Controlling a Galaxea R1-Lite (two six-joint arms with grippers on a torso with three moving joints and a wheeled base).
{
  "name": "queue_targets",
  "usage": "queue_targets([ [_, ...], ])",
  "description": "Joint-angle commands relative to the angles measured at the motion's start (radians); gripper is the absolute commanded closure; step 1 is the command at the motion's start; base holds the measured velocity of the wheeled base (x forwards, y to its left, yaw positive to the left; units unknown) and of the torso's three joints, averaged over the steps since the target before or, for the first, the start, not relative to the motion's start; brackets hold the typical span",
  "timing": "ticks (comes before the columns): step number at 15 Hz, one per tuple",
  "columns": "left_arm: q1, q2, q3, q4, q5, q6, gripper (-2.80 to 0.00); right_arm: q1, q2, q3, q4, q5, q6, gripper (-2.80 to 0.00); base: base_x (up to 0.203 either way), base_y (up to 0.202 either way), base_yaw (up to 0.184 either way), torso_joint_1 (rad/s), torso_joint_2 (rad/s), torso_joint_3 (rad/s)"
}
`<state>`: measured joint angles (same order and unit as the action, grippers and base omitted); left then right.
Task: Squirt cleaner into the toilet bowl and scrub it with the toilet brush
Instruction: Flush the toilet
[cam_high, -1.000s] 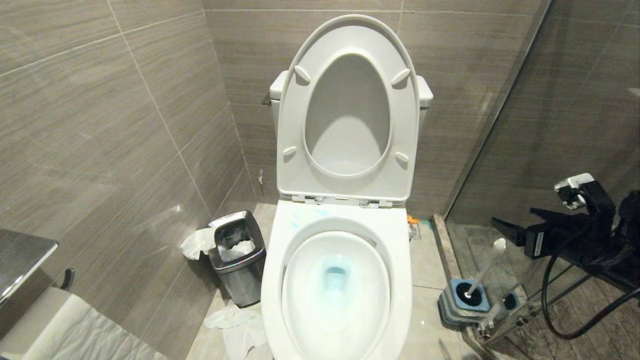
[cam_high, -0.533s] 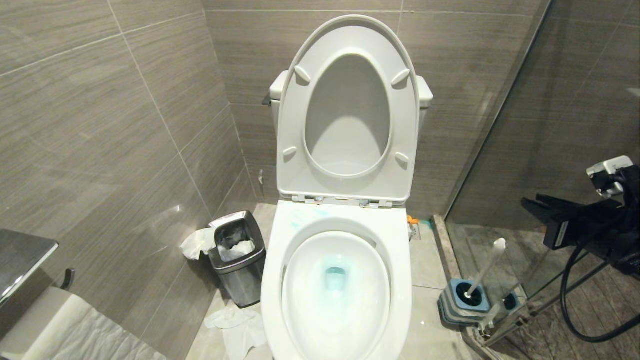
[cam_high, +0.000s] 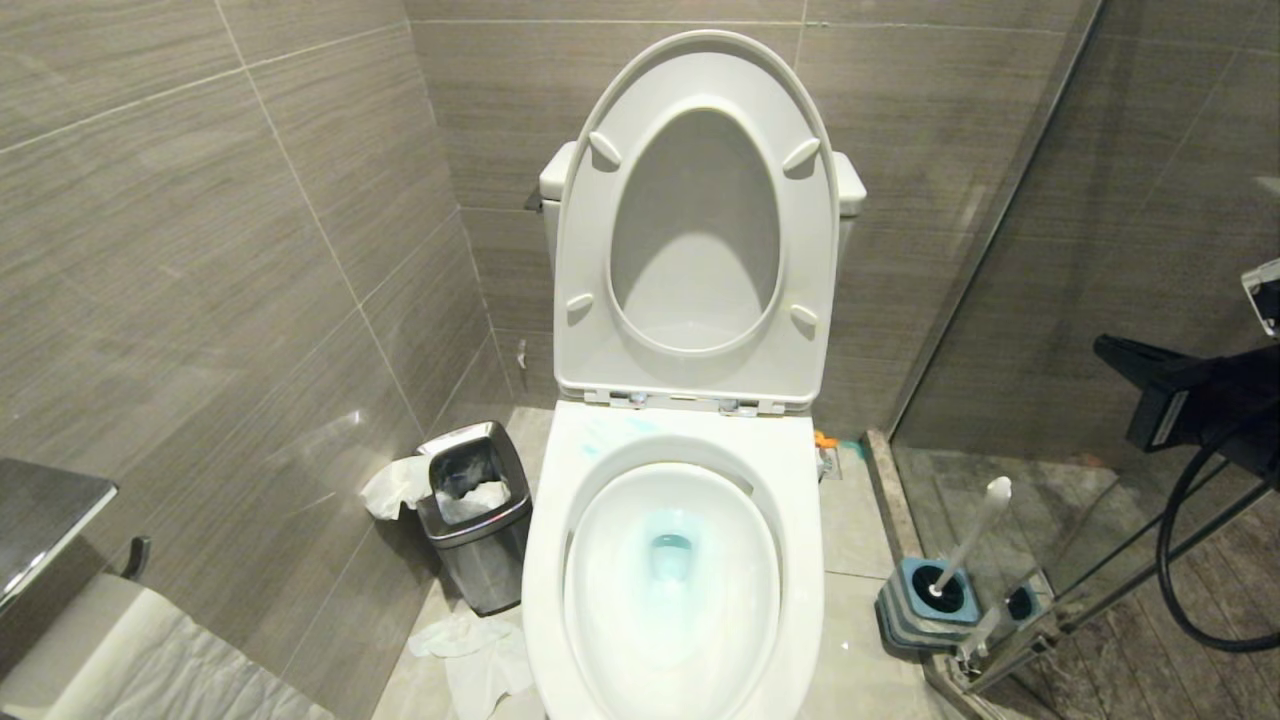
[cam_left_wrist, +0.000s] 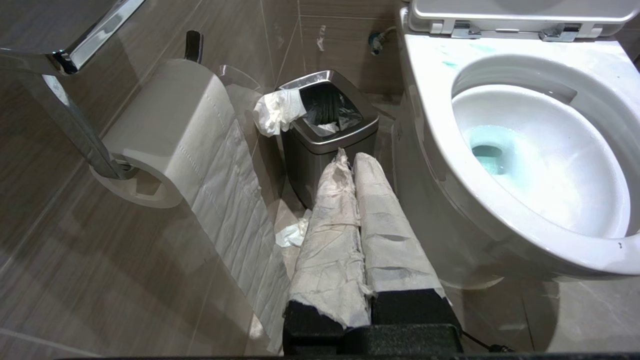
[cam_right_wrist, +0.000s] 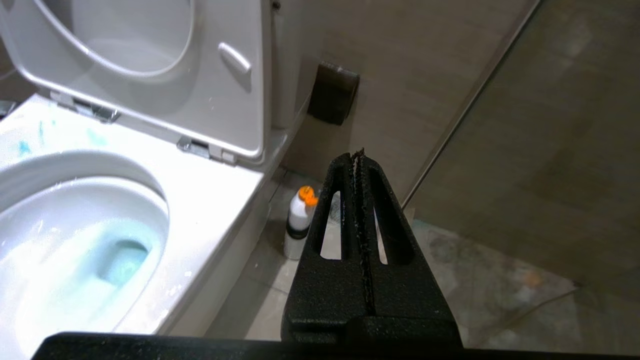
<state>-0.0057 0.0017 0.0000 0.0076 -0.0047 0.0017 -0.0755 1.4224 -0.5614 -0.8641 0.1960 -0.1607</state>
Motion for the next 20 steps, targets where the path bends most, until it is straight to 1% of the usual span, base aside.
queue_targets([
  [1, 0.0, 0.0, 0.002, 0.0, 0.0, 0.0, 0.0, -0.001, -0.065, -0.049, 0.023, -0.012, 0.007, 0.0, 0.0, 0.0, 0.0, 0.0, 0.0, 0.0],
  [3, 0.0, 0.0, 0.002, 0.0, 0.0, 0.0, 0.0, -0.001, -0.128, -0.108, 0.085, -0.024, 0.012, 0.0, 0.0, 0.0, 0.0, 0.0, 0.0, 0.0],
  [7, 0.0, 0.0, 0.002, 0.0, 0.0, 0.0, 0.0, -0.001, -0.331, -0.274, 0.301, -0.031, 0.051, 0.0, 0.0, 0.0, 0.0, 0.0, 0.0, 0.0],
  [9, 0.0, 0.0, 0.002, 0.0, 0.0, 0.0, 0.0, -0.001, -0.443, -0.32, 0.389, -0.032, 0.069, 0.0, 0.0, 0.0, 0.0, 0.0, 0.0, 0.0],
  [12, 0.0, 0.0, 0.002, 0.0, 0.0, 0.0, 0.0, -0.001, -0.623, -0.337, 0.517, -0.032, 0.082, 0.0, 0.0, 0.0, 0.0, 0.0, 0.0, 0.0],
  [15, 0.0, 0.0, 0.002, 0.0, 0.0, 0.0, 0.0, 0.005, -0.787, -0.325, 0.666, -0.032, 0.085, 0.0, 0.0, 0.0, 0.0, 0.0, 0.0, 0.0],
  [17, 0.0, 0.0, 0.002, 0.0, 0.0, 0.0, 0.0, 0.018, -0.882, -0.311, 0.77, -0.032, 0.09, 0.0, 0.0, 0.0, 0.0, 0.0, 0.0, 0.0],
  [20, 0.0, 0.0, 0.002, 0.0, 0.0, 0.0, 0.0, 0.052, -1.014, -0.264, 0.864, -0.034, 0.096, 0.0, 0.0, 0.0, 0.0, 0.0, 0.0, 0.0],
])
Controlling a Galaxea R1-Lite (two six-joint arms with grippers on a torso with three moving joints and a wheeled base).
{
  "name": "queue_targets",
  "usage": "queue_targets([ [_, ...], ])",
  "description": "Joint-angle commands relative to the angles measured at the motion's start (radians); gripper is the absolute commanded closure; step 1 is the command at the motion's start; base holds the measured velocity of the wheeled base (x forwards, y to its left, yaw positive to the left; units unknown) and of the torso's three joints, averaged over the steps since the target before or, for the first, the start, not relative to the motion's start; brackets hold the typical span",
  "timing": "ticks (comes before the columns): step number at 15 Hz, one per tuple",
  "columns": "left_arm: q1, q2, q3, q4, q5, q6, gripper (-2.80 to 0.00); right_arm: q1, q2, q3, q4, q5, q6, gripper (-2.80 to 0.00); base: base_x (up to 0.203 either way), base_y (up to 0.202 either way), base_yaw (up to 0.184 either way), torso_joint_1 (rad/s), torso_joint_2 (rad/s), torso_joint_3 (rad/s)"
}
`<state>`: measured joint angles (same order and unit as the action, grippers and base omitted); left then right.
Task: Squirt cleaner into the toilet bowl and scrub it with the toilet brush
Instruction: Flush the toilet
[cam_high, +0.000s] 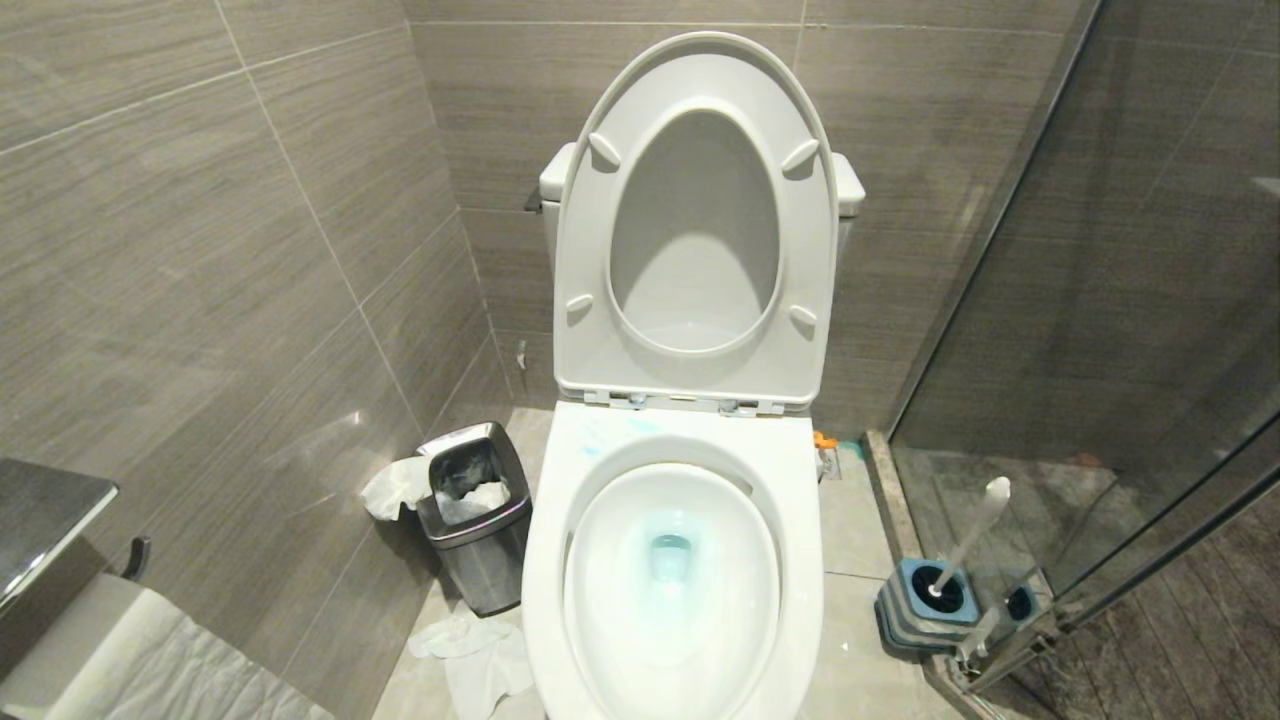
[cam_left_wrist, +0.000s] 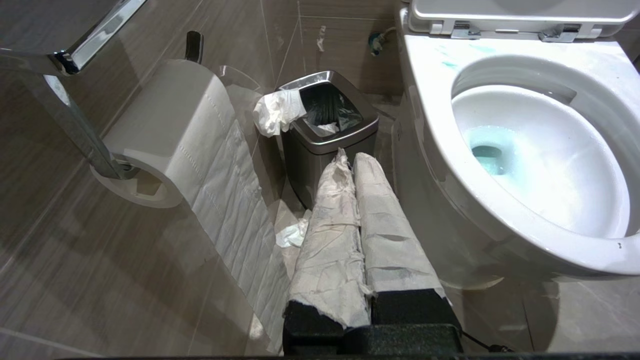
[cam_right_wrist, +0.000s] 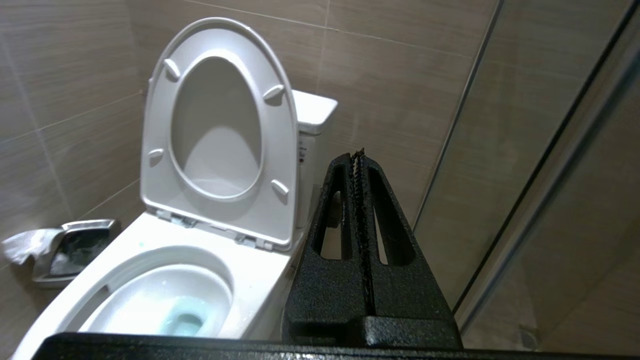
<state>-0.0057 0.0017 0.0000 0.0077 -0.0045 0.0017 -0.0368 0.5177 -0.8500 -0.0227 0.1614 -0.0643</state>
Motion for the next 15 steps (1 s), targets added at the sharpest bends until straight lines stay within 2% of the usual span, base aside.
queue_targets([
  [1, 0.0, 0.0, 0.002, 0.0, 0.0, 0.0, 0.0, 0.018, -0.158, 0.059, 0.033, 0.001, -0.001, 0.0, 0.0, 0.0, 0.0, 0.0, 0.0, 0.0],
  [11, 0.0, 0.0, 0.002, 0.0, 0.0, 0.0, 0.0, 0.037, -0.503, 0.577, 0.033, -0.029, 0.012, 0.0, 0.0, 0.0, 0.0, 0.0, 0.0, 0.0],
  [15, 0.0, 0.0, 0.002, 0.0, 0.0, 0.0, 0.0, 0.037, -0.517, 0.798, -0.095, -0.065, 0.027, 0.0, 0.0, 0.0, 0.0, 0.0, 0.0, 0.0],
])
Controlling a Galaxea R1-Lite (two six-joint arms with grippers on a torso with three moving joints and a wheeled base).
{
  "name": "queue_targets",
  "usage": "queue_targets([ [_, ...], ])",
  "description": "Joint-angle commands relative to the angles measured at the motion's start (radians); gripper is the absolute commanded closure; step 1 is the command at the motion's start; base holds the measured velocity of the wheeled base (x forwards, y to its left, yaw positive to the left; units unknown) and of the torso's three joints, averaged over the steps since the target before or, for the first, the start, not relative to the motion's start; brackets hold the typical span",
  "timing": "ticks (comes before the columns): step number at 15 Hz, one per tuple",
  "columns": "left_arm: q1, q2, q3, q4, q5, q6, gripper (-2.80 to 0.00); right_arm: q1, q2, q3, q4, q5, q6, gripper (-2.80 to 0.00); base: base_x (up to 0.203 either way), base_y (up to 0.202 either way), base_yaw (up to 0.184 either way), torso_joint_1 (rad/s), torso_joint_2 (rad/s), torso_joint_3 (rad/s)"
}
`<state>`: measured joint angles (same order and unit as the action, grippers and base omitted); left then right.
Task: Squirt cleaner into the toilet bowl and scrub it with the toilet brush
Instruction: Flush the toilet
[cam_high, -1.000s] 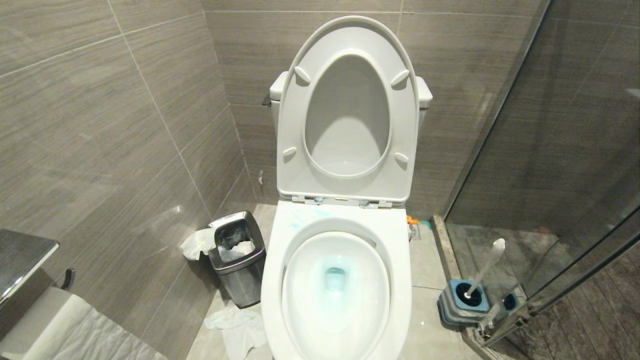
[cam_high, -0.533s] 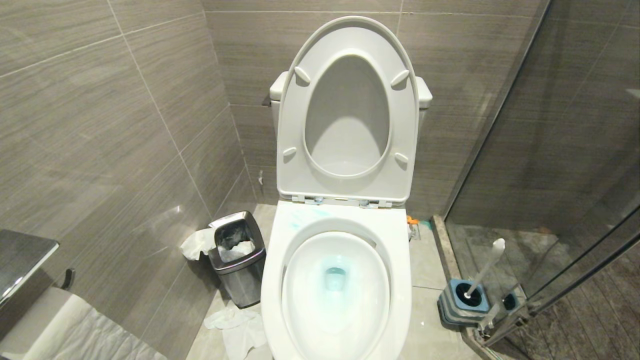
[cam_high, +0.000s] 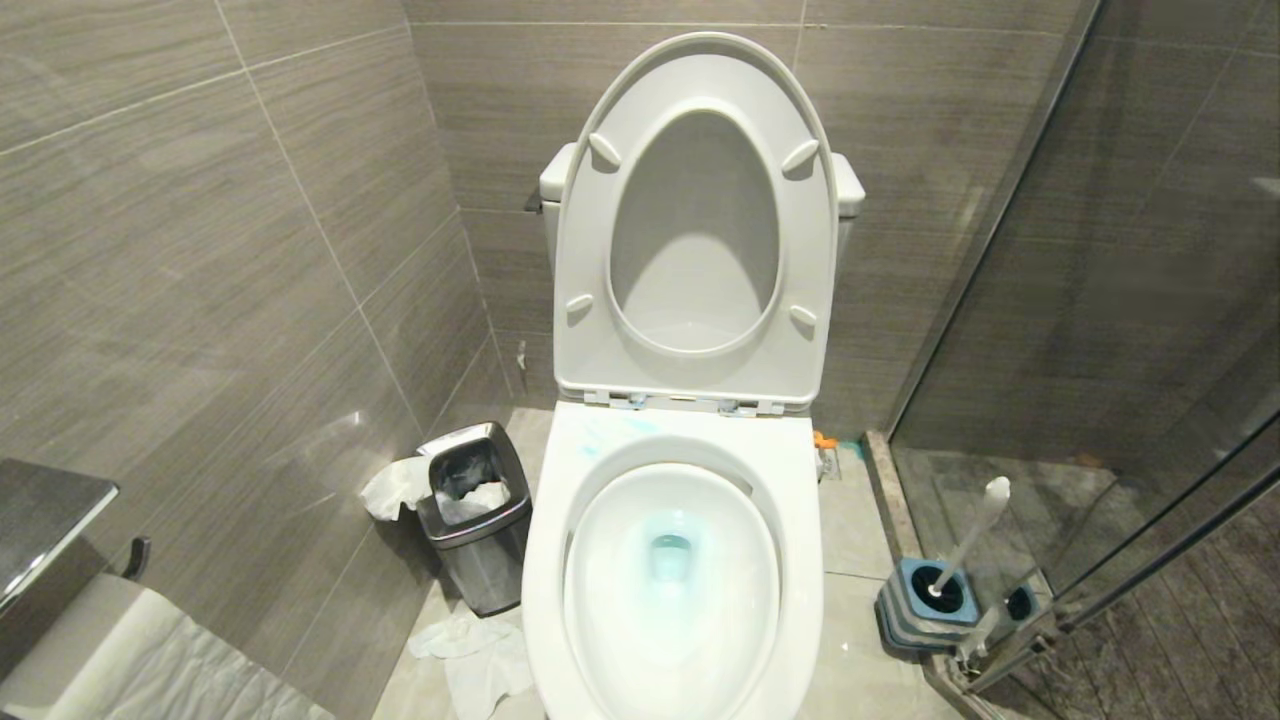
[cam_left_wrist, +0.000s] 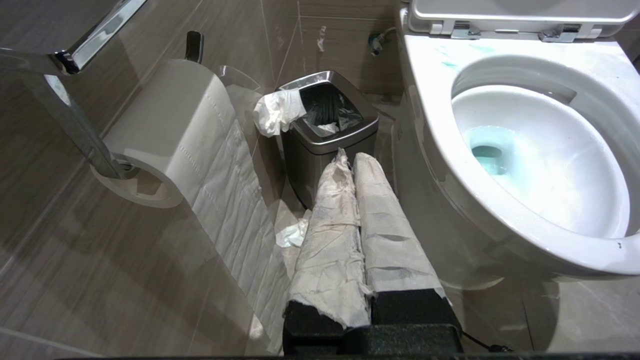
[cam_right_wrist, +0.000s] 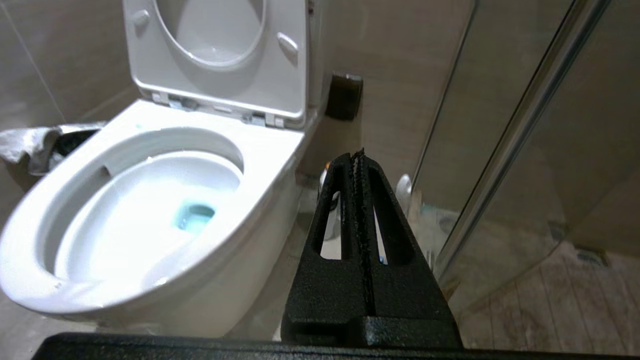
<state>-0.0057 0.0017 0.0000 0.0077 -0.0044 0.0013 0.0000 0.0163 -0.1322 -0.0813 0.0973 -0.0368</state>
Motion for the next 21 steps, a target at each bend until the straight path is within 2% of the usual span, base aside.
queue_targets([
  [1, 0.0, 0.0, 0.002, 0.0, 0.0, 0.0, 0.0, 0.0, -0.016, 0.125, -0.062, -0.005, -0.002, 0.0, 0.0, 0.0, 0.0, 0.0, 0.0, 0.0],
  [4, 0.0, 0.0, 0.002, 0.0, 0.0, 0.0, 0.0, 0.0, -0.016, 0.132, -0.003, -0.052, -0.007, 0.0, 0.0, 0.0, 0.0, 0.0, 0.0, 0.0],
  [6, 0.0, 0.0, 0.002, 0.0, 0.0, 0.0, 0.0, 0.0, -0.016, 0.131, 0.1, -0.083, -0.006, 0.0, 0.0, 0.0, 0.0, 0.0, 0.0, 0.0],
  [11, 0.0, 0.0, 0.002, 0.0, 0.0, 0.0, 0.0, 0.0, -0.016, 0.131, 0.087, -0.09, 0.028, 0.0, 0.0, 0.0, 0.0, 0.0, 0.0, 0.0],
  [18, 0.0, 0.0, 0.002, 0.0, 0.0, 0.006, 0.0, 0.0, -0.016, 0.131, 0.089, -0.091, 0.035, 0.0, 0.0, 0.0, 0.0, 0.0, 0.0, 0.0],
  [21, 0.0, 0.0, -0.005, 0.001, -0.014, 0.047, 0.0, 0.0, -0.016, 0.131, 0.089, -0.091, 0.035, 0.0, 0.0, 0.0, 0.0, 0.0, 0.0, 0.0],
])
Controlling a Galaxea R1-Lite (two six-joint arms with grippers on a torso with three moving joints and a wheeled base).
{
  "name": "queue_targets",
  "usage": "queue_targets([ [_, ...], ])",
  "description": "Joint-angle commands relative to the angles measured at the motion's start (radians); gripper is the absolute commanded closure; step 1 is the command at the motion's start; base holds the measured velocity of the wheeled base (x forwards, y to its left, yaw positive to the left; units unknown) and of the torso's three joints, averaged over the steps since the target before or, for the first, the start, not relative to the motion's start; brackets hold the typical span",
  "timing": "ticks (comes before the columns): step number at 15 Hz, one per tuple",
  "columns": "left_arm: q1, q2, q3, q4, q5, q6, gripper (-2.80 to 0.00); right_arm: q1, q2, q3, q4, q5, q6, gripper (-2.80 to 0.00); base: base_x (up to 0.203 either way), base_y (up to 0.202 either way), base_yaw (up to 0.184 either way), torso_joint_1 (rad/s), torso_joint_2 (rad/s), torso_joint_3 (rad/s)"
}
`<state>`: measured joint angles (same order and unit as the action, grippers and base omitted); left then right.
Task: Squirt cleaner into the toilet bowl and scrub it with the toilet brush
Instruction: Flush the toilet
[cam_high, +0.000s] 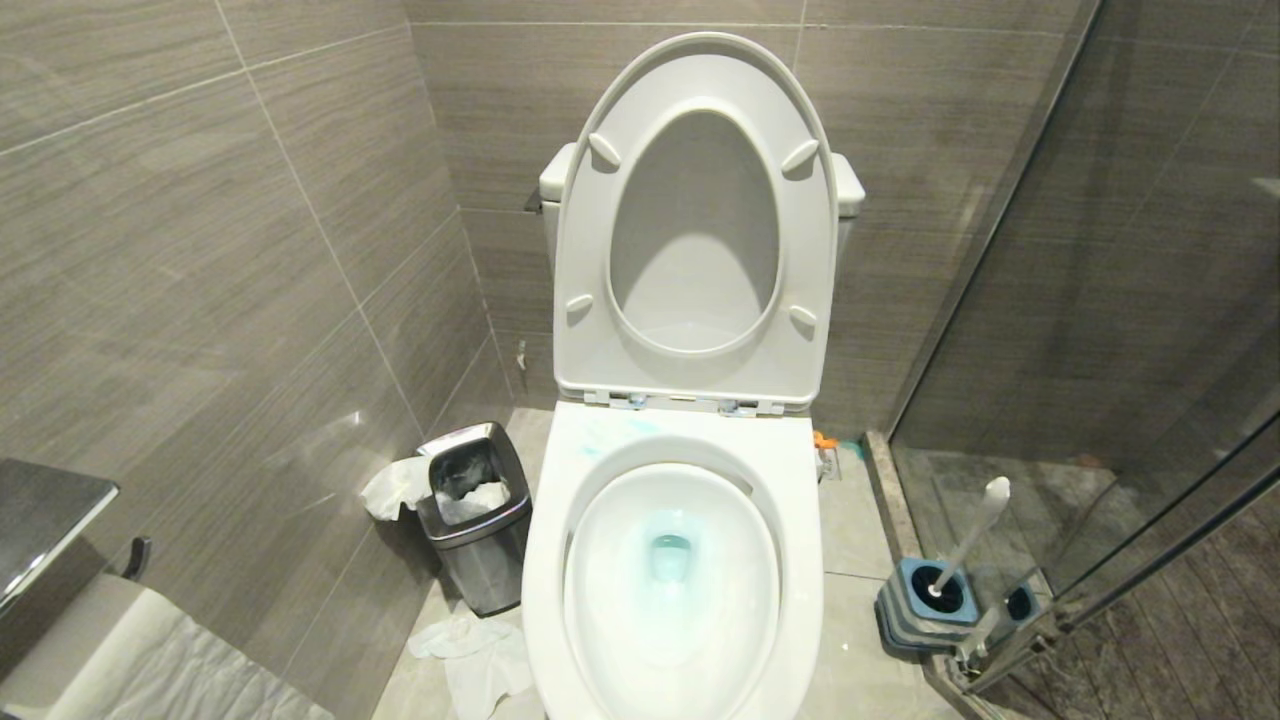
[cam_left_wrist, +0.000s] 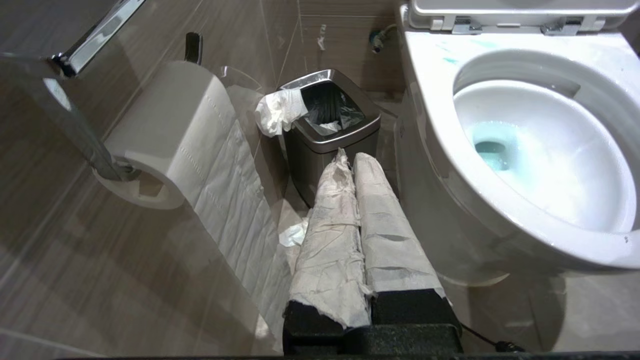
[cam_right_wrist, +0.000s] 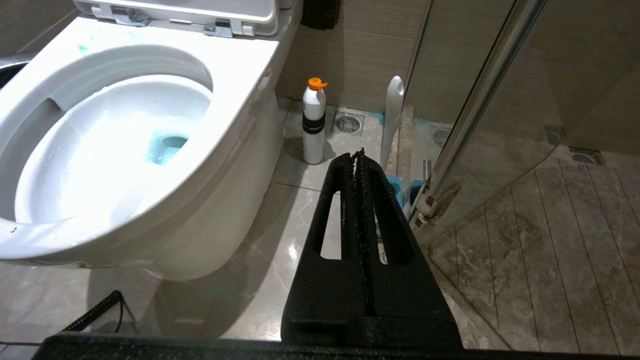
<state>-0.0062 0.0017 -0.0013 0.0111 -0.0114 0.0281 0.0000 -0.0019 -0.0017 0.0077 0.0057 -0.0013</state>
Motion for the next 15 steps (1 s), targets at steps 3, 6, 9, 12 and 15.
queue_targets([
  [3, 0.0, 0.038, -0.158, 0.066, -0.107, 0.034, 0.0, 0.0, 0.002, 0.0, 0.0, 0.0, 0.0, 0.0, 0.0, 0.0, 0.0, 0.0, 0.0, 0.0],
  [6, -0.013, 0.245, -0.391, 0.169, -0.165, 0.035, 0.0, 0.0, 0.002, 0.0, 0.0, 0.0, 0.0, 0.0, 0.0, 0.0, 0.0, 0.0, 0.0, 0.0],
  [9, -0.025, 0.553, -0.612, 0.15, -0.177, 0.033, 0.0, 0.0, 0.002, 0.0, 0.0, 0.0, 0.0, 0.0, 0.0, 0.0, 0.0, 0.0, 0.0, 0.0],
  [12, -0.025, 0.804, -0.799, 0.084, -0.181, 0.03, 0.0, 0.0, 0.002, 0.0, 0.0, 0.0, 0.0, 0.0, 0.0, 0.0, 0.0, 0.0, 0.0, 0.0],
  [15, -0.008, 0.969, -0.959, 0.057, -0.184, 0.027, 0.0, 0.0, 0.002, 0.0, 0.0, 0.0, 0.0, 0.0, 0.0, 0.0, 0.0, 0.0, 0.0, 0.0],
])
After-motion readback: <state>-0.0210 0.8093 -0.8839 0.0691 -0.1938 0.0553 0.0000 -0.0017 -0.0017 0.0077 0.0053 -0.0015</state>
